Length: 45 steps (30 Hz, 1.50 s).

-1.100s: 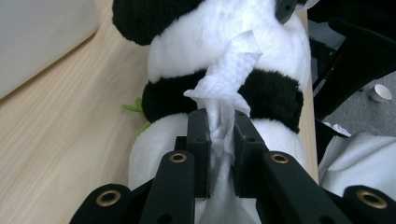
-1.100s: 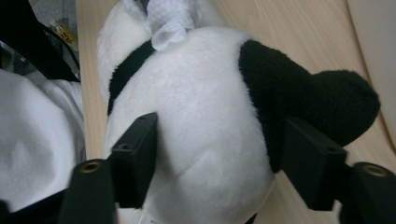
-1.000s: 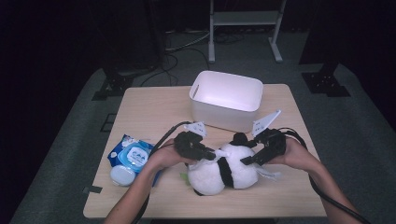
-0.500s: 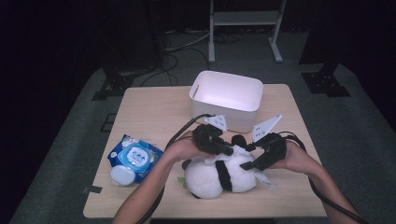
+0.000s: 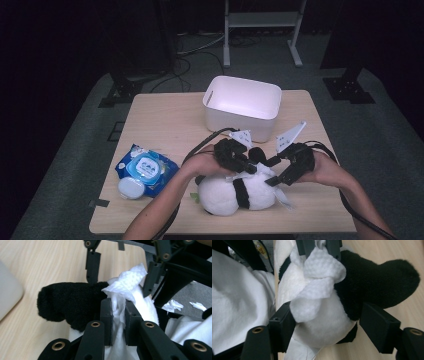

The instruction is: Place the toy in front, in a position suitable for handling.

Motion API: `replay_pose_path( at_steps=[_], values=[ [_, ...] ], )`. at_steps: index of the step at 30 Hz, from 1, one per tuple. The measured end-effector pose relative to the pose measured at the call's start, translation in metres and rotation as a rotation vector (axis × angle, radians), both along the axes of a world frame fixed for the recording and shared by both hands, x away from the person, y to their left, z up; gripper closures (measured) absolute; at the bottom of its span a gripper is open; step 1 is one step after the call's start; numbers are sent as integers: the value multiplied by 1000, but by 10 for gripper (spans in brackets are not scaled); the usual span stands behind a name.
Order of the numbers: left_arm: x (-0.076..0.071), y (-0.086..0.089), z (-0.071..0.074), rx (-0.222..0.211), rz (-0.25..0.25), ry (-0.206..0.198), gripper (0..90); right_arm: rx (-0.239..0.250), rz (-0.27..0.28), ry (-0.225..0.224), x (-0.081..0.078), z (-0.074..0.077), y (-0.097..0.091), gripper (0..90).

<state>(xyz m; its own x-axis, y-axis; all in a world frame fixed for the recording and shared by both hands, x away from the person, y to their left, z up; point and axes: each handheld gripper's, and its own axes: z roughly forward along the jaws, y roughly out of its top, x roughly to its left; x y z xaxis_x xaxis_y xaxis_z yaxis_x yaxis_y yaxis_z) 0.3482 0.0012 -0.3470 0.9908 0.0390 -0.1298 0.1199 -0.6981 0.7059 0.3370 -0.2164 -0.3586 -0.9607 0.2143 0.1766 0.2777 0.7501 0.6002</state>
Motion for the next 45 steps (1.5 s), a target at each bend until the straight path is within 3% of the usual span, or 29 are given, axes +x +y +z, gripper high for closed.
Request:
replay_pose_path(
  at_steps=[12, 15, 20, 29, 34, 38, 43, 45],
  values=[
    [0, -19, 10, 2, -32, -26, 798, 30, 3, -10, -4, -5, 2, 325],
    [0, -24, 11, 23, -50, -39, 797, 37, 8, -21, -7, -6, 1, 340],
    [6, -17, 12, 16, -13, -39, 789, 48, 20, -33, -11, -7, -2, 368],
    [14, 0, 9, 9, 43, -29, 784, 34, 62, -13, -16, -7, -2, 375],
    [13, 2, 7, 12, 36, -25, 786, 31, 79, -4, -16, -7, -2, 378],
    [9, 1, 4, -6, 24, -12, 790, 20, 73, 6, -14, 0, -5, 372],
    [4, -4, 3, -11, -7, -4, 789, 58, 15, -43, -12, 11, -11, 335],
    [2, -6, 4, -5, -11, -13, 789, 60, 1, -54, -10, 10, -9, 276]
  ],
)
